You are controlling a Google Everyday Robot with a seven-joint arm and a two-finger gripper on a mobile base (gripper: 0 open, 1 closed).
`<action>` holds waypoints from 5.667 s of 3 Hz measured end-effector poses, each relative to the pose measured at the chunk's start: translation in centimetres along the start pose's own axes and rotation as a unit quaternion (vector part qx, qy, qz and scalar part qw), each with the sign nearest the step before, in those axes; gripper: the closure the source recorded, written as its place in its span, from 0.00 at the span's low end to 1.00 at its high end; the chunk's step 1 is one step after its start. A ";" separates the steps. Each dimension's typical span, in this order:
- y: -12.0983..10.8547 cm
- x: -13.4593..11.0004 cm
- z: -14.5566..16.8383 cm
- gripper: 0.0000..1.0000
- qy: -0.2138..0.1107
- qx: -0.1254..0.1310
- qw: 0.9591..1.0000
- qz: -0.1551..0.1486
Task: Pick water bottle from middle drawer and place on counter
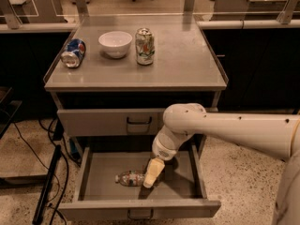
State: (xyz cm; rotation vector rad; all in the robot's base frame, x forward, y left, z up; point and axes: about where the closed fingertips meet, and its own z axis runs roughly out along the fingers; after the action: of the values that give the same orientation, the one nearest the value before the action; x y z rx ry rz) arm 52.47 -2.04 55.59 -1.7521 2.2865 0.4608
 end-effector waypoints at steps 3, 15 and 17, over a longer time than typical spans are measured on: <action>-1.0 -1.7 6.7 0.00 -0.026 -0.029 0.999 0.006; -2.8 2.0 19.5 0.96 0.005 -0.065 0.996 0.062; -0.6 3.3 8.3 1.00 -0.028 -0.023 0.994 0.100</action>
Offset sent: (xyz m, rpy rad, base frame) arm 0.0304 0.0464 -0.0724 0.1140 0.0465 -0.0073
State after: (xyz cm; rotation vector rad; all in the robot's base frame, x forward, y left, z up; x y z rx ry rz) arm 52.08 -2.01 46.61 -1.5159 2.4393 0.5947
